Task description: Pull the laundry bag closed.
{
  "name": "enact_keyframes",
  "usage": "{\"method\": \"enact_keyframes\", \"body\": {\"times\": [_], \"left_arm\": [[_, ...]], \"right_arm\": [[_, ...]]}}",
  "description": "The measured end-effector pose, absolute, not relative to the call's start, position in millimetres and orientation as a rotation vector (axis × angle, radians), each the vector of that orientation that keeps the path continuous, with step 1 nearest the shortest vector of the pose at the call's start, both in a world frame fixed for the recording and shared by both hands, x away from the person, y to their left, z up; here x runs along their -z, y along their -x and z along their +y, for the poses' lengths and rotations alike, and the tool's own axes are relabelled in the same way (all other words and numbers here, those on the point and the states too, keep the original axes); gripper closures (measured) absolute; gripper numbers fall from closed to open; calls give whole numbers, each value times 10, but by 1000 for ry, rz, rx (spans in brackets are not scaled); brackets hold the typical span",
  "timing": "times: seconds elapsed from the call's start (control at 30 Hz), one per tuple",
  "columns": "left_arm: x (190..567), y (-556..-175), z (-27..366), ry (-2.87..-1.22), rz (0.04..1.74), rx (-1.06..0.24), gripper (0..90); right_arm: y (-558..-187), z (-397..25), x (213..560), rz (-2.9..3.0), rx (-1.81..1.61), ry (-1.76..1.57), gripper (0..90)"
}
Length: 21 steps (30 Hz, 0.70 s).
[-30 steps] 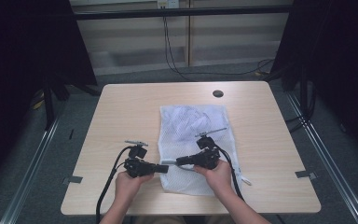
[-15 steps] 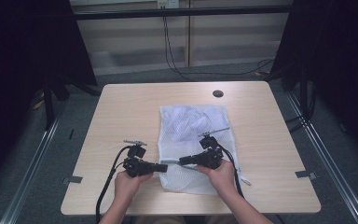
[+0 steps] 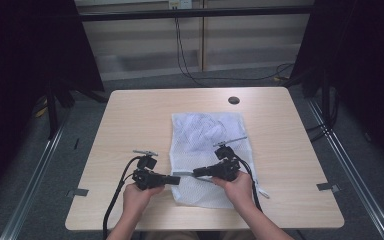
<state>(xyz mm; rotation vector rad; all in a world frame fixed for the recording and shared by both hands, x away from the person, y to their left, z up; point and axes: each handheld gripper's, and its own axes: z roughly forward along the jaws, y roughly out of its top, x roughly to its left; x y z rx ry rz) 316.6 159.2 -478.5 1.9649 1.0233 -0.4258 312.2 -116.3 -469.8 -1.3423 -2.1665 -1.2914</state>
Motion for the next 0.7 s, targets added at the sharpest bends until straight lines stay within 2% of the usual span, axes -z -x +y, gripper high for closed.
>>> {"method": "enact_keyframes", "body": {"times": [0.7], "left_arm": [[4782,-3171,1602,-1964,1030,436,884]], "right_arm": [[-3120,-1257,4722,-2164,1284,1352,865]]}}
